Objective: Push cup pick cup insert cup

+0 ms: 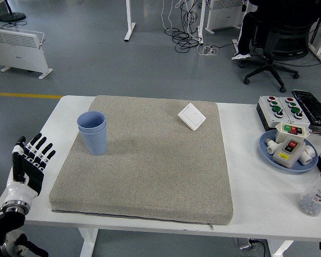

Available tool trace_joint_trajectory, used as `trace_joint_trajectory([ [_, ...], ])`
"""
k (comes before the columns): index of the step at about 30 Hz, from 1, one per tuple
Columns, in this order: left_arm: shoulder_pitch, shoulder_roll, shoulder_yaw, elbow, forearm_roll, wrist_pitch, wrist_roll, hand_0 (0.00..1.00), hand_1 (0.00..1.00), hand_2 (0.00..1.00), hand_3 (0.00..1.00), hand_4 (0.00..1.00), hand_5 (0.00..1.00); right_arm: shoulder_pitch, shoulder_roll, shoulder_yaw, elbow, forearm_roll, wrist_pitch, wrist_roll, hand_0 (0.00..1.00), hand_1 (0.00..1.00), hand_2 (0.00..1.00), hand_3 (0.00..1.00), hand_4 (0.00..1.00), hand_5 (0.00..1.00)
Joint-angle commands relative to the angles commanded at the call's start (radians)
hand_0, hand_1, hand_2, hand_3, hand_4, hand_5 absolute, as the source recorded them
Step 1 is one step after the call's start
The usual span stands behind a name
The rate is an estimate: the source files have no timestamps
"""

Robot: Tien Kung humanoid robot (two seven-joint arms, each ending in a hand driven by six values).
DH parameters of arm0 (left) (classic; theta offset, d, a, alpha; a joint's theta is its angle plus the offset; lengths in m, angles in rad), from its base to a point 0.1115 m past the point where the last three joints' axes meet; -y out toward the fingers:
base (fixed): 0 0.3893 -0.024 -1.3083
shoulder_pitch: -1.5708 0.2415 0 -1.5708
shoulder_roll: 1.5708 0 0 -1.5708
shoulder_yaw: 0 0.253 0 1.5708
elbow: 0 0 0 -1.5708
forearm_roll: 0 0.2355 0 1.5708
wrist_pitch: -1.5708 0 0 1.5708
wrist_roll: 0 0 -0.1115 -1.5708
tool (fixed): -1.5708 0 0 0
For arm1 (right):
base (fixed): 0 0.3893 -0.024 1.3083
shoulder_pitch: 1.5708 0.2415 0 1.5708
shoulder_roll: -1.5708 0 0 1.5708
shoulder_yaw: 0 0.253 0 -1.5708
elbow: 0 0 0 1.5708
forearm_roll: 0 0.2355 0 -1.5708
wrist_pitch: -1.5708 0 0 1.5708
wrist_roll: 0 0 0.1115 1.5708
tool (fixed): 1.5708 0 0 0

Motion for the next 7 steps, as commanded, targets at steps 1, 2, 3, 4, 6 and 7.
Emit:
trace_joint_trajectory([
  [1,0.000,0.000,-0.001,0.001,0.000,0.000,0.000,0.830,0.843,0.907,0.821,0.576,0.998,0.000,0.000,0.000,0.000,0.000,0.000,0.000,0.691,0.593,0.610,0.547,0.110,0.467],
  [2,0.000,0.000,-0.001,0.001,0.000,0.000,-0.001,0.830,0.843,0.907,0.821,0.576,0.998,0.000,0.000,0.001,0.000,0.000,0.000,0.000,0.691,0.593,0.610,0.547,0.110,0.467],
  [3,0.000,0.000,-0.002,0.001,0.000,0.001,-0.001,0.830,0.843,0.907,0.821,0.576,0.998,0.000,0.000,0.001,0.000,-0.001,0.000,0.000,0.691,0.593,0.610,0.547,0.110,0.467],
  [4,0.000,0.000,-0.002,0.001,0.001,0.001,-0.001,0.829,0.843,0.907,0.821,0.575,0.998,0.001,0.000,0.001,0.000,-0.002,0.000,0.000,0.691,0.593,0.611,0.547,0.110,0.464],
  [6,0.000,0.000,-0.003,0.001,0.001,0.001,-0.001,0.829,0.843,0.907,0.821,0.575,0.998,0.001,0.001,0.002,0.000,-0.002,0.000,0.001,0.691,0.593,0.611,0.547,0.110,0.464],
  [7,0.000,0.000,-0.003,0.001,0.001,0.001,-0.001,0.829,0.843,0.907,0.821,0.575,0.998,0.000,0.001,0.002,0.000,-0.002,0.000,0.001,0.691,0.593,0.611,0.547,0.110,0.464],
])
